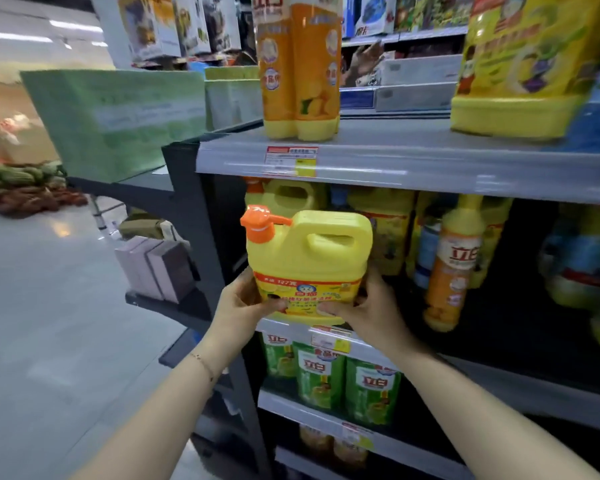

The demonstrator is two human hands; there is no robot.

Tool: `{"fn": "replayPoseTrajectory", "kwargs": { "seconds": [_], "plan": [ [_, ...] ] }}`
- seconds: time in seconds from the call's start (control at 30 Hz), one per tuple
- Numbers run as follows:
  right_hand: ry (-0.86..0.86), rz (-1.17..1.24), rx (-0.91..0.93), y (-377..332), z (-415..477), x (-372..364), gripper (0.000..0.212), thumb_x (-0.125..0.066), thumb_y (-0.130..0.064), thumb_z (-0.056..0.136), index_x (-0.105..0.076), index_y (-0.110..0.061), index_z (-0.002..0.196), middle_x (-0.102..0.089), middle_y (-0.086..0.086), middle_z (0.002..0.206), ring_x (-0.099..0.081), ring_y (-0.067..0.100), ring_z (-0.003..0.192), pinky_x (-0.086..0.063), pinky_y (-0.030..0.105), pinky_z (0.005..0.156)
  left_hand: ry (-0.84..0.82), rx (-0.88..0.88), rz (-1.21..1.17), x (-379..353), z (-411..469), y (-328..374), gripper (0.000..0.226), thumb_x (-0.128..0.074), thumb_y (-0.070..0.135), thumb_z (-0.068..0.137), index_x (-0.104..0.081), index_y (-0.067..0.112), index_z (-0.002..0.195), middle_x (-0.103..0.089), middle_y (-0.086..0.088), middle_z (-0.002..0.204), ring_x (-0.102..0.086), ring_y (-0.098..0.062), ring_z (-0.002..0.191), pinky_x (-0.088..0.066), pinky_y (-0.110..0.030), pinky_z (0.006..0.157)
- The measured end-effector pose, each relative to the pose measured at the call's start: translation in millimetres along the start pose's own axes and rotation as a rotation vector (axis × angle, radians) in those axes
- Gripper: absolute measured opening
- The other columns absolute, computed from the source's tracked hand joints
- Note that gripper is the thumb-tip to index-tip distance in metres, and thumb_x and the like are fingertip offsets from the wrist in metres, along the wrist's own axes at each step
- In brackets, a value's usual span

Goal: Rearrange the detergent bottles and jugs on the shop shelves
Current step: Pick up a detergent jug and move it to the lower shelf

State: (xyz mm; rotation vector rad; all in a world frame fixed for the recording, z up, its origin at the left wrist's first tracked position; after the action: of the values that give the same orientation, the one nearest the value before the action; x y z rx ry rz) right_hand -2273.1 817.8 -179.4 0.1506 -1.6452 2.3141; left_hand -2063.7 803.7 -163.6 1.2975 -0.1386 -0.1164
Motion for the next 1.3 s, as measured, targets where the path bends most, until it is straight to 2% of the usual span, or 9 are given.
{"fn": "replayPoseTrajectory", "kwargs": {
  "seconds": [0.2,0.4,0.53,0.63,0.77,0.9,1.0,1.13,1.3],
  "plan": [
    [0.107,-0.020,-0.024,8,31,-39,0.065,-0.085,-0.014,0.068,-0.046,-0.025,0.119,-0.060,-0.022,0.102,-0.059,-0.016,0.088,-0.048,0.010,0.073,-0.029,-0.065,0.034,31,41,-18,0.051,-0.064,-0.014,0.080,-0.049,-0.004,0.128,-0.065,-0.016,0.113,-0.065,-0.015,0.097,-0.056,-0.025,0.074],
    [0.185,-0.117,-0.024,13,42,-65,0.074,-0.086,-0.023,0.066,-0.048,-0.014,0.129,-0.065,-0.009,0.108,-0.063,0.004,0.097,-0.052,0.019,0.081,-0.014,-0.030,0.131,39,66,-31,0.045,-0.064,-0.005,0.085,-0.051,0.015,0.124,-0.065,0.001,0.104,-0.063,-0.020,0.092,-0.057,-0.026,0.068],
    [0.284,-0.287,0.013,12,47,-73,0.083,-0.086,-0.037,0.063,-0.050,-0.006,0.131,-0.056,0.011,0.120,-0.054,0.026,0.113,-0.046,0.034,0.095,0.084,-0.046,0.242,41,65,-45,0.053,-0.063,0.012,0.091,-0.042,0.022,0.139,-0.062,0.002,0.122,-0.061,-0.021,0.110,-0.054,-0.042,0.087],
    [0.345,-0.469,-0.008,13,45,-78,0.094,-0.079,-0.051,0.065,-0.043,-0.006,0.138,-0.052,0.014,0.127,-0.049,0.034,0.119,-0.046,0.042,0.096,0.183,-0.070,0.254,30,59,-45,0.056,-0.060,0.013,0.093,-0.037,0.024,0.143,-0.056,0.010,0.128,-0.055,-0.008,0.114,-0.047,-0.022,0.090],
    [0.373,-0.497,-0.003,12,41,-80,0.094,-0.074,-0.057,0.067,-0.040,-0.010,0.141,-0.061,0.012,0.125,-0.060,0.032,0.111,-0.052,0.040,0.086,0.296,-0.168,0.363,24,55,-50,0.041,-0.061,0.013,0.088,-0.048,0.002,0.125,-0.056,-0.015,0.118,-0.055,-0.027,0.108,-0.051,-0.034,0.084],
    [0.269,-0.339,-0.001,11,36,-80,0.079,-0.076,-0.035,0.077,-0.034,-0.017,0.142,-0.065,0.007,0.122,-0.063,0.023,0.108,-0.054,0.041,0.087,0.398,-0.258,0.558,9,43,-38,0.031,-0.061,-0.007,0.081,-0.051,-0.003,0.110,-0.047,-0.021,0.115,-0.041,-0.029,0.111,-0.031,-0.017,0.086],
    [0.178,-0.319,-0.017,14,26,-60,0.054,-0.071,-0.024,0.084,-0.048,-0.015,0.132,-0.068,0.005,0.114,-0.065,0.017,0.103,-0.054,0.042,0.088,0.289,-0.400,0.603,-14,34,-23,0.028,-0.063,-0.010,0.079,-0.054,0.001,0.104,-0.049,-0.017,0.106,-0.043,-0.020,0.100,-0.031,-0.018,0.084],
    [0.441,-0.448,0.082,8,3,-12,0.024,-0.067,-0.014,0.084,-0.062,-0.010,0.107,-0.069,0.002,0.081,-0.066,0.020,0.073,-0.055,0.039,0.064,0.032,-0.438,0.624,-56,34,-15,0.031,-0.063,-0.007,0.079,-0.051,0.002,0.106,-0.045,-0.007,0.104,-0.042,-0.015,0.092,-0.030,-0.015,0.073],
    [0.781,-0.383,0.006,9,-23,45,0.047,-0.072,-0.010,0.079,-0.044,-0.004,0.116,-0.057,0.004,0.101,-0.059,0.019,0.090,-0.047,0.028,0.072,-0.023,-0.211,0.517,-108,35,-19,0.058,-0.066,0.004,0.082,-0.036,0.004,0.131,-0.041,-0.012,0.130,-0.037,-0.025,0.123,-0.032,-0.025,0.098]
  ]
}}
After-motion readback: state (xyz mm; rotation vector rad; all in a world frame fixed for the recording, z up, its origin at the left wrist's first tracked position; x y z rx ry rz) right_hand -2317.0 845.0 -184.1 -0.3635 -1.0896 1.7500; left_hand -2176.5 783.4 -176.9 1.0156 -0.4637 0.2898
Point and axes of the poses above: each hand's wrist, its own z-axis towards the middle knuckle, its own x-axis out of the back of the hand, y = z × x, the point moved 3 cm from there along z, towards the middle knuckle
